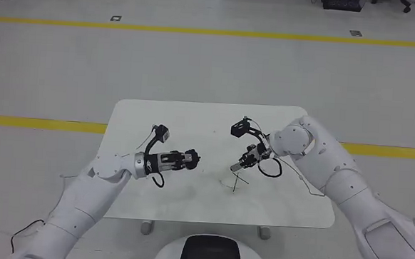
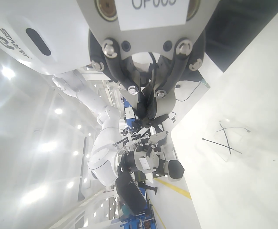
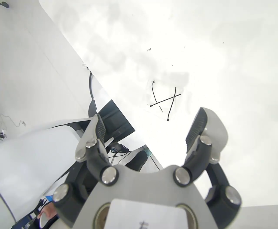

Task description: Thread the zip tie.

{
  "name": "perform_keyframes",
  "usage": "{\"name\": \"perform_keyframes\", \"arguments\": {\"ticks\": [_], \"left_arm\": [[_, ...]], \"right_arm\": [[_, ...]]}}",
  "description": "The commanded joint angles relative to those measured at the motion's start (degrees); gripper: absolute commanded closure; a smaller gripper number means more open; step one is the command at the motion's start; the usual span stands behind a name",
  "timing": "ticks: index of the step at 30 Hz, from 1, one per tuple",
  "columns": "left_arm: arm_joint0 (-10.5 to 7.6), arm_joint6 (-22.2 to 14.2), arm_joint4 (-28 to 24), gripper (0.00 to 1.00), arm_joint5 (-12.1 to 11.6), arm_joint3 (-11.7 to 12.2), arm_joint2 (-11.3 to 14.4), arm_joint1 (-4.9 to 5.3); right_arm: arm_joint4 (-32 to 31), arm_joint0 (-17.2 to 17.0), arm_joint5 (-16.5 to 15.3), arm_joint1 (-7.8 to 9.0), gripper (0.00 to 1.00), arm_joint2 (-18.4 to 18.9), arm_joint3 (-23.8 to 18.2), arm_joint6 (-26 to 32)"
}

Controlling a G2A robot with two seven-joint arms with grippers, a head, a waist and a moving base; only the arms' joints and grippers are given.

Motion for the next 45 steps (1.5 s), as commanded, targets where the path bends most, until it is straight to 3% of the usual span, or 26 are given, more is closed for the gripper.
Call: {"name": "perform_keyframes", "arguments": {"ticks": [1, 6, 12, 20, 23, 45], "left_arm": [[0.02, -0.1, -0.2, 1.00, -0.1, 0.0, 0.0, 0.02], [0.02, -0.1, -0.2, 1.00, -0.1, 0.0, 0.0, 0.02], [0.02, -0.1, -0.2, 1.00, -0.1, 0.0, 0.0, 0.02], [0.02, -0.1, -0.2, 1.00, -0.1, 0.0, 0.0, 0.02], [0.02, -0.1, -0.2, 1.00, -0.1, 0.0, 0.0, 0.02], [0.02, -0.1, -0.2, 1.00, -0.1, 0.0, 0.0, 0.02]], "right_arm": [[0.0, 0.0, 0.0, 0.00, 0.00, 0.0, 0.0, 0.0], [-1.3, -0.5, -0.4, -0.06, 0.00, -0.6, -0.8, -1.0], [-6.3, 1.6, -0.4, -1.08, 0.00, -6.2, -2.1, 0.6], [-8.1, 5.5, -0.4, -3.67, 0.00, -14.0, 3.4, -1.3], [-9.3, 6.8, -0.4, -4.73, 0.00, -18.0, 3.2, -1.4], [-12.4, 6.7, -0.4, -5.97, 0.00, -21.8, 3.7, -0.8]]}}
